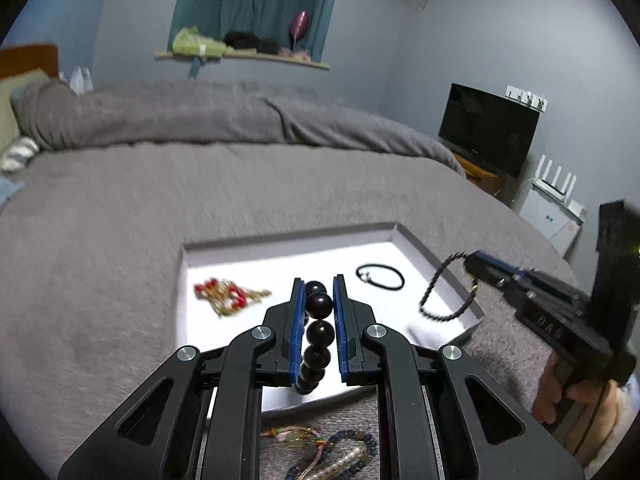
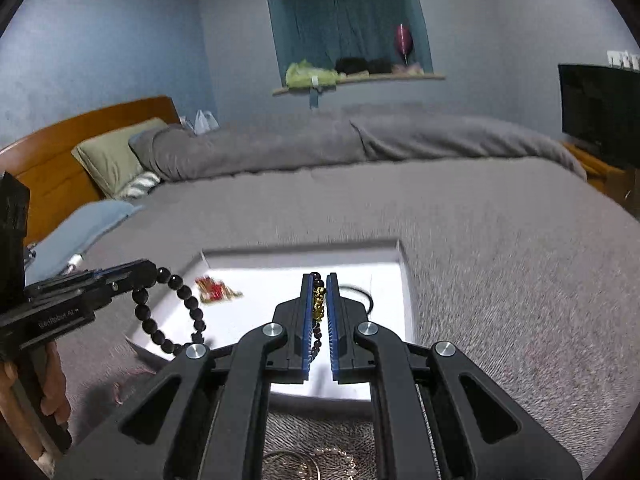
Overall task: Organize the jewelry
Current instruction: 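Lower both bracelets into the tray and open both tools, then withdraw both tools from the tray toward the remaining bracelets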
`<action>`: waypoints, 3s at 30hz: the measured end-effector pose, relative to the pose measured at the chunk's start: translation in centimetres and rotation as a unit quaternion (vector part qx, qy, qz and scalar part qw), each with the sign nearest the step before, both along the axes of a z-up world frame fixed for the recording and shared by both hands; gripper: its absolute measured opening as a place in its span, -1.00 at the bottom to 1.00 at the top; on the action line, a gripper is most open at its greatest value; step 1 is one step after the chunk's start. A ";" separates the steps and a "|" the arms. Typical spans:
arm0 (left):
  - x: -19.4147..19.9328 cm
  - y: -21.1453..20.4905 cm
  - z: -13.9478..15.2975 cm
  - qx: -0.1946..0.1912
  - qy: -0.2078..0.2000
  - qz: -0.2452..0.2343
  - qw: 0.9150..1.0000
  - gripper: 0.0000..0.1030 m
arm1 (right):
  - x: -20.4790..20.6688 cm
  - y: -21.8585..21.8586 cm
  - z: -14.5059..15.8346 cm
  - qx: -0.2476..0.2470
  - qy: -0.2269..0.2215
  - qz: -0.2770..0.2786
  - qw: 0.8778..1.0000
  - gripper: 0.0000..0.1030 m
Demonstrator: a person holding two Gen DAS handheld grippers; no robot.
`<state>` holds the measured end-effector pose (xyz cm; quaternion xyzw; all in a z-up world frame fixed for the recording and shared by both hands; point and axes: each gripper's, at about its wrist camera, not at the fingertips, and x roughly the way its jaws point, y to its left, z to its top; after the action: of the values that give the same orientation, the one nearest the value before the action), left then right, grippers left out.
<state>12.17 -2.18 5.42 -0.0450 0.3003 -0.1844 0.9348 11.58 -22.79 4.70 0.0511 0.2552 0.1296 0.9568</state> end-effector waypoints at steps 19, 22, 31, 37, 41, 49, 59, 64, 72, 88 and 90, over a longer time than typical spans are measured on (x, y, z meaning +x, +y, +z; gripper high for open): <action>1.2 3.5 -4.1 0.039 0.066 0.057 0.995 -0.71 | 1.2 0.6 -4.2 -0.033 0.073 0.003 0.997 -0.87; 1.2 3.0 -4.5 0.052 0.070 0.054 0.995 -0.71 | 1.2 0.9 -4.4 -0.041 0.076 0.002 0.996 -0.87; 2.2 3.6 -5.8 0.070 0.093 0.075 0.990 -0.71 | 1.4 0.8 -4.6 -0.051 0.076 -0.006 0.996 -0.87; 2.4 2.9 -6.4 0.080 0.100 0.068 0.989 -0.71 | 1.4 0.8 -4.7 -0.051 0.076 -0.005 0.996 -0.87; 2.2 3.0 -6.3 0.082 0.097 0.070 0.989 -0.71 | 1.3 0.8 -4.7 -0.051 0.075 -0.007 0.996 -0.87; 2.0 3.0 -5.9 0.087 0.087 0.076 0.990 -0.48 | 1.2 0.7 -4.6 -0.047 0.070 -0.008 0.996 -0.82; 1.0 3.1 -4.2 0.077 0.048 0.087 0.992 0.08 | -0.7 -0.7 -2.0 -0.013 -0.006 -0.029 0.999 0.46; 0.2 3.2 -3.4 0.081 0.022 0.101 0.991 0.51 | -1.3 -1.8 -1.3 0.010 -0.032 -0.044 0.998 0.91; -1.5 4.4 -2.4 0.081 -0.013 0.130 0.988 0.78 | -2.0 -3.0 -1.3 0.009 -0.035 -0.070 0.997 0.91; -5.0 6.1 -3.6 0.119 -0.012 0.148 0.982 0.80 | -5.4 -5.2 -1.4 0.004 -0.037 -0.109 0.993 0.91; -5.5 6.4 -3.8 0.120 -0.007 0.145 0.982 0.80 | -5.7 -5.3 -1.6 0.005 -0.031 -0.109 0.994 0.91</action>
<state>6.63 4.26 1.58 0.0255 0.3039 -0.0102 0.9523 5.85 -28.07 3.05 0.0789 0.2177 0.0273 0.9724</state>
